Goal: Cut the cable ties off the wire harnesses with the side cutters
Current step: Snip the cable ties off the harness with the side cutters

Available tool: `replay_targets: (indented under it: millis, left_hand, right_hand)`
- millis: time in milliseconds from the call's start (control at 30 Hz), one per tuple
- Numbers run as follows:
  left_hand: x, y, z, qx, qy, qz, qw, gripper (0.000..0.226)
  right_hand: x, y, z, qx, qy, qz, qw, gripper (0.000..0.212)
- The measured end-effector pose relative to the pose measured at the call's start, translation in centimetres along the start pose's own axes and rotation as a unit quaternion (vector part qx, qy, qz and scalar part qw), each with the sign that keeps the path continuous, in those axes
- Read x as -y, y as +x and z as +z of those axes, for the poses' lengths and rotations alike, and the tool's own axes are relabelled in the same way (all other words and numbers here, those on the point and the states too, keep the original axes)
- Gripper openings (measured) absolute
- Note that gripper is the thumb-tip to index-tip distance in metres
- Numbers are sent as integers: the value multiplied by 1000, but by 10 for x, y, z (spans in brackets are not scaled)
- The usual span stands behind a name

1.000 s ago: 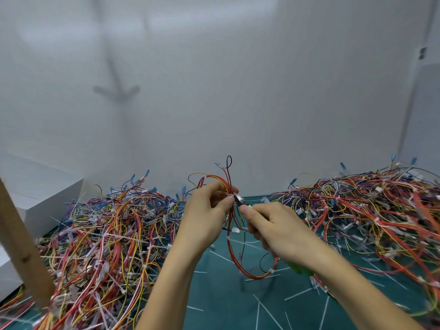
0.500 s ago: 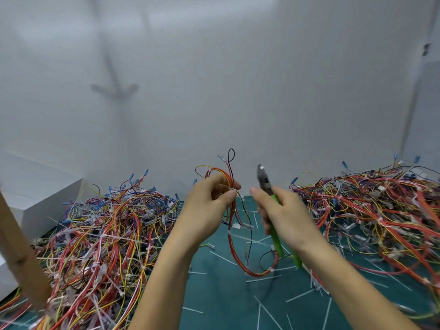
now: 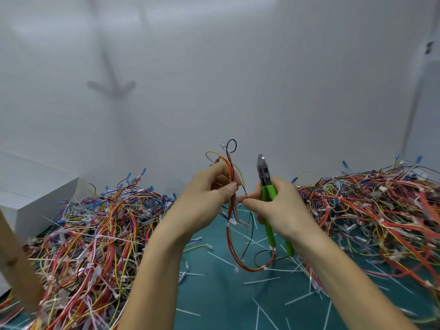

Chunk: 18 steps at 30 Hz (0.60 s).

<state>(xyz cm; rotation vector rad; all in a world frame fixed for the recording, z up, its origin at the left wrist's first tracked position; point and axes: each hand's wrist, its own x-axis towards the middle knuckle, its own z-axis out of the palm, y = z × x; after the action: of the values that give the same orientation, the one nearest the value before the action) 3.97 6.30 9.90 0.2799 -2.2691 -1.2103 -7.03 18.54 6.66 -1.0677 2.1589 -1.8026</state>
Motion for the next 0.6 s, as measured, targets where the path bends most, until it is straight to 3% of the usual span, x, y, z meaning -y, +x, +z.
replay_targets:
  millis: [200,400,600]
  left_hand:
    - [-3,-2,5,15,-3,-35,999,8]
    - [-1,0,16,-14,-28,-50,998,39]
    - [4,3,19,-84,-57,-35,994,15]
  right_hand:
    - [7,0,-1,-37,38,-31,998,28]
    - [9,0,-5,-33,26,-64,997,23]
    - [11,-1,-7,-32,4,-72,997,29]
